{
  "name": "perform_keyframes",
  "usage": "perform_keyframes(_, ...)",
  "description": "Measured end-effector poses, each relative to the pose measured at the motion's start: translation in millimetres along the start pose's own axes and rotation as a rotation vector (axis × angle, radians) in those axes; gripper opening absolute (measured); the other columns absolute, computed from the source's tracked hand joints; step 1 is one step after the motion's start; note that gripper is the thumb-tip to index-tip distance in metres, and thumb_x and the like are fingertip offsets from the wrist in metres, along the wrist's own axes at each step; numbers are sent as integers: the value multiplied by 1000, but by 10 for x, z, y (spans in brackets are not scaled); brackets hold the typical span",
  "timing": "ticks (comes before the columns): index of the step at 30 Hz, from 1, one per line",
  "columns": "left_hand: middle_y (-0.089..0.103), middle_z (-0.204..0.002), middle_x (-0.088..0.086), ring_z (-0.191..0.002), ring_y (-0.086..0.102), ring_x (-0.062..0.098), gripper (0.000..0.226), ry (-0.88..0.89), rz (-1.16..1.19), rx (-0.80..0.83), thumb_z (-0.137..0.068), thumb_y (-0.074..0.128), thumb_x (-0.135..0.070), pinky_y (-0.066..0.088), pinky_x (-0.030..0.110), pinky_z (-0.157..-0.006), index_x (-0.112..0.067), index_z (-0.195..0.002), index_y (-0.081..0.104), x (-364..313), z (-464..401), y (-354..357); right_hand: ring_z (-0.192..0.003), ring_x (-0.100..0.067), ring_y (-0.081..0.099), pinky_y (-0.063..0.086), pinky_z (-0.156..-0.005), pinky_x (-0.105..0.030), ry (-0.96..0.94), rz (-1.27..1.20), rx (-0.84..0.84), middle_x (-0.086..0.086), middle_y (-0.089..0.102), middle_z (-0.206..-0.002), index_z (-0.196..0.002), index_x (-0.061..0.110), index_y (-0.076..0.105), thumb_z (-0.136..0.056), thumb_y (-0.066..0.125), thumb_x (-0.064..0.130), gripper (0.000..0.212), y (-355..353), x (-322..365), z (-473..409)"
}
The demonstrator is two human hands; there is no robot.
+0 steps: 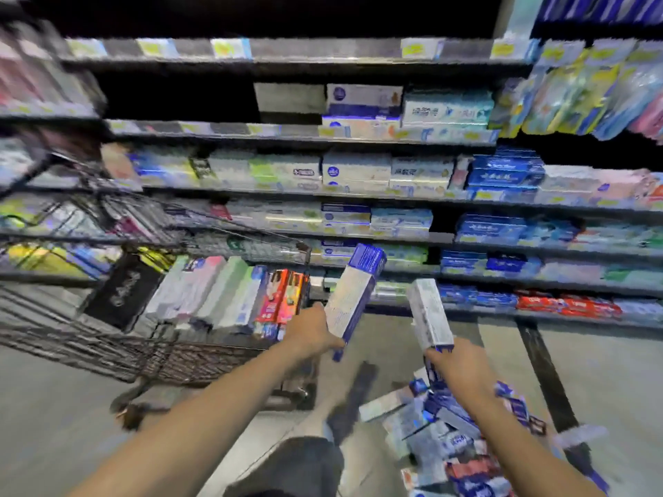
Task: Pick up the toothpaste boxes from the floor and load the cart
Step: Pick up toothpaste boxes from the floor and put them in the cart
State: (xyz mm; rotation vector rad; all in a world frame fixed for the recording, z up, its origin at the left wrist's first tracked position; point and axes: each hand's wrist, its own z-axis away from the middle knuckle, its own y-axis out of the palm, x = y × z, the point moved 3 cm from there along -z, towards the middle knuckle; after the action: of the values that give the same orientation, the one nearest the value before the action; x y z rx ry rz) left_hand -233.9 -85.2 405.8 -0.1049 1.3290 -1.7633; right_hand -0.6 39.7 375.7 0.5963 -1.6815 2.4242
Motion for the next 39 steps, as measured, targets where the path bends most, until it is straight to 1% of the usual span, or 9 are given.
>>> perform_keyframes(4,59,-118,8,-110,57,29,70,-120,6,-88,-70,77,-42,47,35,-83,-8,-123,47,624,179,-385,-84,-29,65,35,-56,-28,-97,36,17,-12,68,-86,-86,10,64,-78,66,40,31,196,687,114)
perform_keyframes(11,58,-119,10,-108,57,28,66,-243,147,-150,-71,74,-41,46,32,-78,-8,-121,47,1666,64,-969,-89,-30,65,38,-60,-28,-255,62,80,-11,68,-91,-87,10,64,-79,66,41,32,727,2043,183)
perform_keyframes(15,60,-106,5,-94,57,24,59,-246,125,-131,-72,72,-41,47,32,-74,-9,-116,49,2275,-236,-1321,-85,-27,66,40,-59,-27,-310,62,104,-7,70,-89,-88,15,66,-79,67,47,33,1140,2792,149)
perform_keyframes(20,55,-97,1,-87,54,21,53,-232,125,-64,-71,72,-40,50,31,-73,-11,-109,50,2971,-814,-1624,-78,-21,63,42,-56,-26,-226,119,129,-3,68,-90,-87,17,57,-82,65,50,34,1661,3466,133)
perform_keyframes(24,57,-88,0,-84,56,21,51,-212,83,32,-71,72,-41,50,29,-72,-10,-106,50,3296,-1254,-1705,-66,-17,51,37,-50,-26,-90,161,142,1,57,-76,-68,17,43,-84,63,51,43,1985,3731,126)
perform_keyframes(27,62,-110,6,-103,60,25,54,-213,41,87,-71,70,-40,48,30,-83,-11,-112,53,3453,-1495,-1619,-57,-12,47,40,-51,-27,32,124,170,5,49,-63,-62,19,40,-82,65,53,46,2192,3798,80)
perform_keyframes(30,61,-115,4,-108,59,23,44,-200,87,182,-72,66,-43,45,27,-83,-16,-103,49,3516,-1679,-1469,-55,-8,40,31,-47,-24,115,132,234,6,42,-63,-64,23,35,-85,61,52,45,2357,3845,-26)
perform_keyframes(36,60,-116,3,-98,59,21,43,-184,141,173,-79,64,-36,48,27,-81,-12,-113,53,3533,-2186,-1045,-78,-17,60,44,-65,-24,212,125,321,4,59,-79,-68,23,47,-86,61,47,33,2819,4012,-505)
perform_keyframes(39,55,-124,3,-116,55,21,42,-155,106,218,-86,58,-33,44,30,-93,-14,-123,50,3549,-2521,-769,-75,-16,57,40,-63,-23,182,130,321,4,58,-80,-82,21,54,-89,58,43,23,3109,4101,-813)
